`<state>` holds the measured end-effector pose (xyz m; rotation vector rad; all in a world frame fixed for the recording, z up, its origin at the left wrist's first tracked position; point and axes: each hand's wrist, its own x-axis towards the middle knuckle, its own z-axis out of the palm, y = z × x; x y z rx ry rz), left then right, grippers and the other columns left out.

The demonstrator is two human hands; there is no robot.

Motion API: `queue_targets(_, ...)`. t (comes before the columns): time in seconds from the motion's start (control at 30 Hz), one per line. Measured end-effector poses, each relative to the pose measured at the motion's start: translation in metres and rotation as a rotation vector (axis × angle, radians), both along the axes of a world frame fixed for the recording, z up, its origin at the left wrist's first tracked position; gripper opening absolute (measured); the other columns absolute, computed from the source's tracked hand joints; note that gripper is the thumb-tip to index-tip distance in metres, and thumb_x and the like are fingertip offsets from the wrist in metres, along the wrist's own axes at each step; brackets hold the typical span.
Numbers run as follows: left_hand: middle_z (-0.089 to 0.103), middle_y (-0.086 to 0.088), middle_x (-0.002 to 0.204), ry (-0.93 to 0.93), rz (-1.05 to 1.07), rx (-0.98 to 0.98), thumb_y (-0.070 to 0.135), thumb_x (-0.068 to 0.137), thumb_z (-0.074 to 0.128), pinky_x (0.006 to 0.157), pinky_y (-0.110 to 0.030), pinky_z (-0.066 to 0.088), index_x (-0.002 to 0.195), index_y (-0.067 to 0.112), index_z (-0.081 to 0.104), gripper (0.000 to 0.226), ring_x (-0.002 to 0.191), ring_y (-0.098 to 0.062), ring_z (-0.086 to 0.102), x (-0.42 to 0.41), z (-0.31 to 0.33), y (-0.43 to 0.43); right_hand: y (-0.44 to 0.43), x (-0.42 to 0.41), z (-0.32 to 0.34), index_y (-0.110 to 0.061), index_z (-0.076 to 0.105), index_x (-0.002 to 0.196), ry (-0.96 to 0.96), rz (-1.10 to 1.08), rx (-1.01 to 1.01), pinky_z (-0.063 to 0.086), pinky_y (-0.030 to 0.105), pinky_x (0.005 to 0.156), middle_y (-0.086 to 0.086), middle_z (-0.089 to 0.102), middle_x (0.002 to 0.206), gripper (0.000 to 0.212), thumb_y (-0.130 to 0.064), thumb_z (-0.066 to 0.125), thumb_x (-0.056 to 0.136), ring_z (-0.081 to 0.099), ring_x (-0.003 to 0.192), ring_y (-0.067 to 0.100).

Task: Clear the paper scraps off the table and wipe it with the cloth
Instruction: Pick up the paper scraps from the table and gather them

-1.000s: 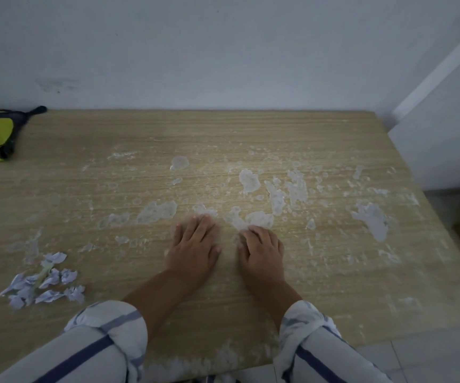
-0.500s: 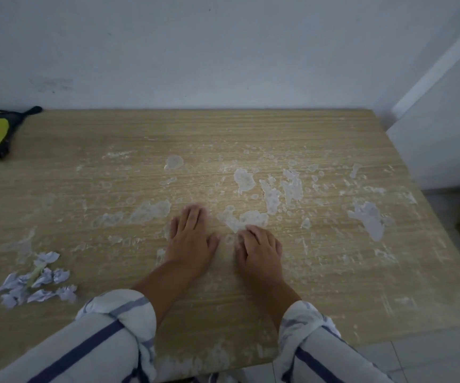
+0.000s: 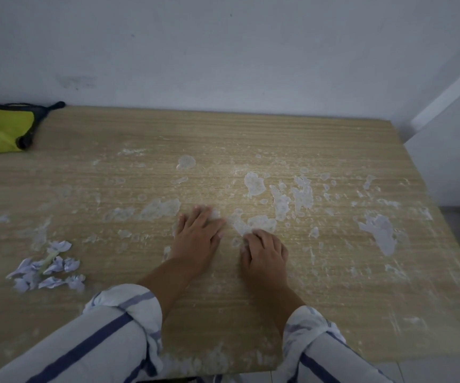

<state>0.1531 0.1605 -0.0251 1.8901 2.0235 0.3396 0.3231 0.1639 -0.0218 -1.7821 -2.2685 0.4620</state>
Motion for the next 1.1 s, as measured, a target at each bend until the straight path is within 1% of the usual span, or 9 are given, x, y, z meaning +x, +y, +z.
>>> queue_targets(0.13,0.021,0.003,0.155,-0.035,-0.023,0.027,0.035,0.099,0.032,0.116,-0.037,-0.003,0.139,0.028,0.04,0.041,0.146,-0.018,0.002,0.001,0.001,-0.003,0.003,-0.003,0.0,-0.021,0.058,0.113,-0.003,0.033,0.009,0.031,0.043,0.101,0.001,0.055,0.124,0.044,-0.039,0.028,0.087,0.045,0.12,0.023)
queue_targets(0.23,0.026,-0.001,0.154,-0.076,-0.004,0.074,0.03,0.098,0.037,0.115,-0.029,-0.005,0.135,0.017,0.044,0.04,0.146,-0.016,0.006,-0.001,0.0,-0.006,0.005,-0.008,0.001,-0.022,0.055,0.117,-0.005,0.047,-0.018,0.025,0.04,0.104,-0.001,0.051,0.129,0.045,-0.042,0.025,0.089,0.039,0.125,0.02)
queue_targets(0.37,0.028,-0.006,0.153,-0.116,0.004,0.118,0.026,0.097,0.04,0.113,-0.024,-0.005,0.132,0.01,0.046,0.039,0.145,-0.016,0.009,-0.003,-0.001,-0.009,0.004,-0.014,0.0,-0.022,0.052,0.121,-0.02,0.046,-0.027,0.024,0.04,0.105,-0.001,0.049,0.132,0.04,-0.038,0.031,0.091,0.038,0.127,0.019)
queue_targets(0.5,0.036,-0.009,0.148,-0.142,-0.027,0.121,0.026,0.096,0.039,0.113,-0.026,0.0,0.124,0.01,0.054,0.035,0.144,-0.021,0.016,-0.008,-0.003,-0.01,0.001,-0.021,0.002,-0.023,0.053,0.121,-0.017,0.025,-0.049,0.023,0.041,0.105,0.0,0.047,0.133,0.034,-0.035,0.039,0.092,0.037,0.127,0.02)
queue_targets(0.6,0.042,-0.01,0.145,-0.146,-0.097,0.099,0.032,0.09,0.032,0.114,-0.031,0.006,0.116,0.015,0.062,0.044,0.142,-0.026,0.021,-0.014,-0.003,-0.01,-0.001,-0.026,0.004,-0.029,0.054,0.12,-0.039,0.035,-0.065,0.023,0.042,0.105,0.001,0.046,0.136,0.032,-0.035,0.041,0.091,0.035,0.128,0.022)
queue_targets(0.73,0.045,-0.009,0.143,-0.179,-0.145,0.103,0.026,0.085,0.039,0.115,-0.033,0.01,0.111,0.02,0.067,0.039,0.141,-0.026,0.024,-0.024,-0.002,-0.011,-0.002,-0.029,0.005,-0.032,0.056,0.119,-0.034,0.011,-0.072,0.022,0.042,0.105,0.001,0.046,0.136,0.032,-0.035,0.042,0.09,0.034,0.129,0.023)
queue_targets(0.87,0.041,-0.01,0.145,-0.151,-0.067,0.104,0.029,0.085,0.04,0.113,-0.027,0.004,0.127,0.011,0.055,0.048,0.141,-0.023,0.023,-0.033,0.002,-0.012,-0.004,-0.032,0.007,-0.022,0.05,0.127,-0.011,-0.059,-0.092,0.021,0.04,0.107,0.0,0.045,0.137,0.053,-0.045,0.025,0.086,0.033,0.13,0.02)
queue_targets(1.0,0.031,-0.007,0.15,-0.073,-0.017,0.081,0.038,0.086,0.033,0.114,-0.031,-0.001,0.141,0.009,0.036,0.062,0.143,-0.021,0.016,-0.037,0.001,-0.012,-0.006,-0.036,0.007,-0.02,0.046,0.13,-0.039,-0.087,-0.097,0.019,0.039,0.109,0.0,0.041,0.139,0.046,-0.04,0.038,0.09,0.03,0.132,0.02)
queue_targets(1.1,0.014,-0.006,0.157,0.005,0.045,0.016,0.042,0.094,0.035,0.117,-0.036,-0.004,0.148,0.01,0.017,0.065,0.146,-0.021,0.001,-0.039,-0.001,-0.012,-0.008,-0.04,0.009,-0.024,0.045,0.131,-0.072,-0.071,-0.097,0.019,0.04,0.108,0.001,0.039,0.141,0.043,-0.041,0.041,0.091,0.028,0.133,0.02)
